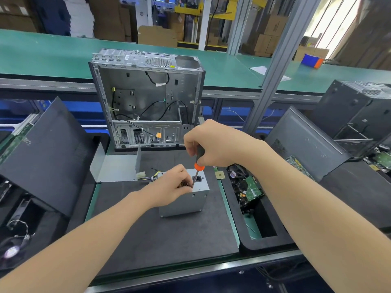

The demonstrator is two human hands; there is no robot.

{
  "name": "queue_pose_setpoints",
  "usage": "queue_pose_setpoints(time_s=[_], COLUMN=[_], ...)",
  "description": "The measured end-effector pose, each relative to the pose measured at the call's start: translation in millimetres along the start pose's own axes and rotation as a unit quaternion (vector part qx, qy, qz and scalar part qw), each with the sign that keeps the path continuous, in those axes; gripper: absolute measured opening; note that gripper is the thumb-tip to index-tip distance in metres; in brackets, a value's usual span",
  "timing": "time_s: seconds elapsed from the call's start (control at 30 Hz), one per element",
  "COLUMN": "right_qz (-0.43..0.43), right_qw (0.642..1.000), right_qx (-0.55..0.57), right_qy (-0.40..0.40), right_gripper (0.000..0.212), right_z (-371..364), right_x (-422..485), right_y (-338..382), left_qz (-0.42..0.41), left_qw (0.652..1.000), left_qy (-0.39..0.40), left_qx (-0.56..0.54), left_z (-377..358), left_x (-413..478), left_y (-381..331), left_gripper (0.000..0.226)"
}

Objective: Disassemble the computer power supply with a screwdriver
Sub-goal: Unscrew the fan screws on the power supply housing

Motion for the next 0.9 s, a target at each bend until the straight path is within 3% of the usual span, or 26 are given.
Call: queue_pose_setpoints(time_s=[0.17, 0.63, 0.77, 0.9], right_qz=[-0.009, -0.007, -0.002, 0.004], right_qw=[1.000, 1.000, 1.000, 1.000], right_qx=[0.006, 0.015, 0.015, 0.026], right_qy=[-0.008, -0.011, -0.017, -0.015], right_gripper=[0.023, 0.019, 0.018, 0.018], right_z=[0, -1, -1, 0], right_x=[1, 4, 4, 4], right_y=[-3, 0, 0, 0], left_qz=[0.038, 0.020, 0.041, 0.085], left_qw=[0.997, 0.995, 0.989, 0.990], left_qy=[-0.017, -0.041, -0.091, -0.108], left_qx=[-0.061, -0.092, -0.109, -0.025], left_z=[6, 1, 0, 9], left_x=[-4, -5, -6, 5], left_y=[9, 13, 20, 31], left_gripper=[0.033, 0.038, 0.038, 0.030])
Point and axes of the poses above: each hand's wrist, its own x-axis towards the middle knuckle, its own z-axis out of the back of the hand, y = z × x, the point moved 4 cm from there along x, towards the middle knuckle, and after that the axes turned 10 degrees about -z, right-handed, at the moved point
